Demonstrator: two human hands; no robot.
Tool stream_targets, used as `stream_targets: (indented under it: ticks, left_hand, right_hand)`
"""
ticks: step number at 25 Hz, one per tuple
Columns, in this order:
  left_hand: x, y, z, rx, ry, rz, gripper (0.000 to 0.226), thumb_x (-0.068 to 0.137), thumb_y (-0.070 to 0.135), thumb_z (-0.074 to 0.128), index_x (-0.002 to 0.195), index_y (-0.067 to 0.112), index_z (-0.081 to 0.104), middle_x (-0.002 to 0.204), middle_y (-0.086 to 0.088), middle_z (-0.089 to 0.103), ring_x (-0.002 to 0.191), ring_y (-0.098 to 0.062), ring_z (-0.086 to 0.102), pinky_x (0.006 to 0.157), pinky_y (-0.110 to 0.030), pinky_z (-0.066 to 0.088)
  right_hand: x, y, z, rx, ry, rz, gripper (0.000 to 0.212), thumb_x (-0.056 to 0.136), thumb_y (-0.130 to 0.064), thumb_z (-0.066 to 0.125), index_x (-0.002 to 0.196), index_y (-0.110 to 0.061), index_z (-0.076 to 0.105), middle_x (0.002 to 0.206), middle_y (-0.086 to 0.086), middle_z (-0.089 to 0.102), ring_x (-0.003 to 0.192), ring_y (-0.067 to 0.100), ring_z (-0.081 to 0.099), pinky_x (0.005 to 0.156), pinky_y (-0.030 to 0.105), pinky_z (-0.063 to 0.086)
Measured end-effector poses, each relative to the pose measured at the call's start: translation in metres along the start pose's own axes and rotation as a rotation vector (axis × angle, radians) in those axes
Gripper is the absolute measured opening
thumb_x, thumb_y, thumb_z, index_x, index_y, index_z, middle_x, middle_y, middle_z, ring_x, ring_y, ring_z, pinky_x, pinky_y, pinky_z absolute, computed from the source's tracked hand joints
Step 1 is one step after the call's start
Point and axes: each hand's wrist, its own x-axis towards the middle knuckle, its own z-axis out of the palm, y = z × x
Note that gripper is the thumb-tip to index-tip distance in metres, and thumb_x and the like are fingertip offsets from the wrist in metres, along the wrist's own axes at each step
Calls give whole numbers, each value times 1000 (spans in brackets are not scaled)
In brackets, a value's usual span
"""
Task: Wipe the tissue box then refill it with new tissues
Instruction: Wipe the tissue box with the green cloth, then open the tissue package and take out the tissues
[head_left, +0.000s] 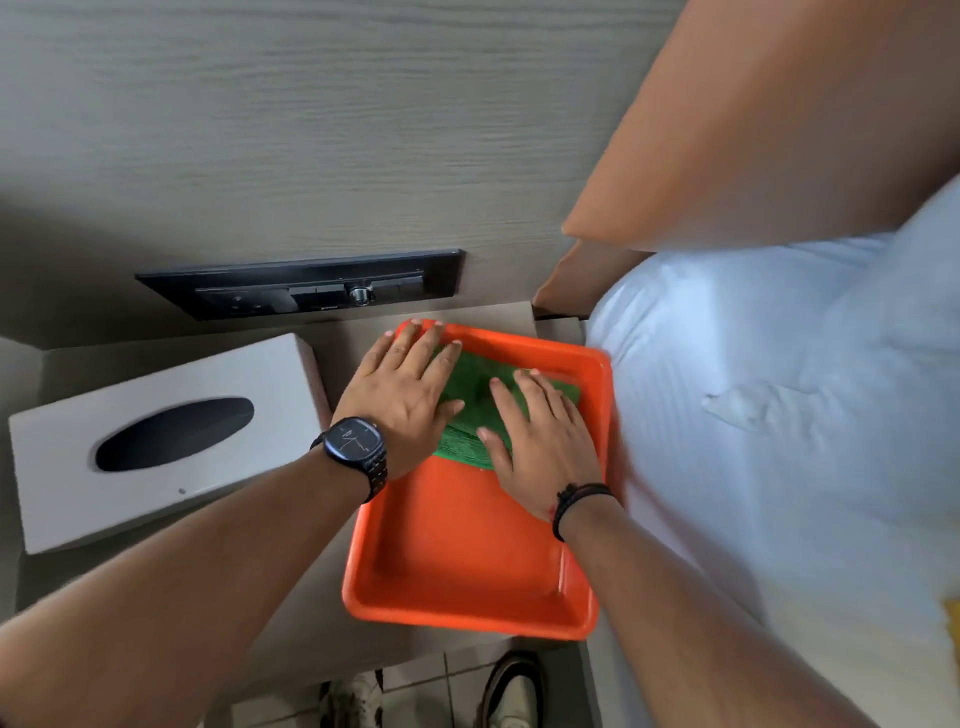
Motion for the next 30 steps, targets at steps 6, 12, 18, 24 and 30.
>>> stream_targets:
  ticks: [6,12,18,24,30]
  left_hand:
    - [5,96,-84,-423,116,42,40,87,42,41,103,12,61,96,-15,65,83,-39,60,74,-46,51]
    - [-5,246,-141,-489,50,482,31,81,39,52,102,17,61,91,-7,67,81,-32,63,69,-35,53]
    - [8,405,-152,83,-284,915,108,61,52,75,147,30,13,156,-4,16,141,-31,17,114,-47,18]
    - [2,476,-125,451,-408,1025,131,54,46,82,148,29,-8,159,-5,-2,145,-30,-1,114,-50,-4]
    - [-1,453,-163,356,-389,977,140,45,60,80,146,28,-12,153,-9,17,144,-31,5,114,-53,-4]
  right_hand:
    - [-76,26,-127,277,519,289,19,88,-25,54,94,-11,64,85,9,64,78,31,60,64,38,49]
    - [-246,96,-196,190,695,521,13,86,-20,56,92,-9,61,84,10,63,78,31,56,65,43,48]
    - [-371,164,-193,160,113,972,112,57,-88,45,145,-24,22,144,14,40,130,34,39,106,53,35]
    - [-391,187,-181,281,-80,843,120,51,-86,54,140,-38,-10,142,8,30,123,29,42,101,46,41]
    - [-389,190,-216,182,-73,605,109,54,-79,56,138,-38,2,141,7,32,120,28,41,101,46,37]
